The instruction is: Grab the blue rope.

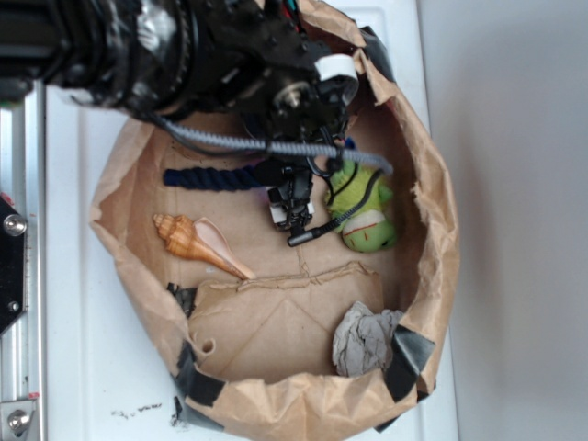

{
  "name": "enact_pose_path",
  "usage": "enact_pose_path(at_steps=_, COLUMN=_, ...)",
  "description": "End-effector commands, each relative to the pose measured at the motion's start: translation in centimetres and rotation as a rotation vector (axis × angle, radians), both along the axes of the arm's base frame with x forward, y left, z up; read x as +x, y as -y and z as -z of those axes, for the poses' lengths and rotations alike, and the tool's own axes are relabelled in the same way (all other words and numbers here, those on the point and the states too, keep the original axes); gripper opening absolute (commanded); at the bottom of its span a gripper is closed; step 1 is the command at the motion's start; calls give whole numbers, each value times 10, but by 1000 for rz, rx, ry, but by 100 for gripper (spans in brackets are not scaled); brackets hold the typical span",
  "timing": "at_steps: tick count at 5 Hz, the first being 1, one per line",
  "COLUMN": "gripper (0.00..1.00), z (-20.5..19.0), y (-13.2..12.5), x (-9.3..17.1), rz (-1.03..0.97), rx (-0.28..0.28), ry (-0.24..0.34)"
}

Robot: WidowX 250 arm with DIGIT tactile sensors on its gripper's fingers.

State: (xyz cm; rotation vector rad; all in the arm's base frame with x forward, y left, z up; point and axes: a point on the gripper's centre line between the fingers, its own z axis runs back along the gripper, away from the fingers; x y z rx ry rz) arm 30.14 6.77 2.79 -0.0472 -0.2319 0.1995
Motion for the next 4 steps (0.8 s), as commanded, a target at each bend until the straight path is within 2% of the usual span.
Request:
enact_pose_path(at_steps=1, gripper=0, z=-8, y=-4, x=-1, rz=-18, rx=-5, ry=16)
enact_pose_path(at_steps=3, gripper=0, z=-28, y=-9, x=-4, rz=-30, rx=-38, ry=36)
enact_pose_path(at_steps=4, gripper=0, z=-66, y=-4, x=-14, rz=-60, rx=-30, ry=92)
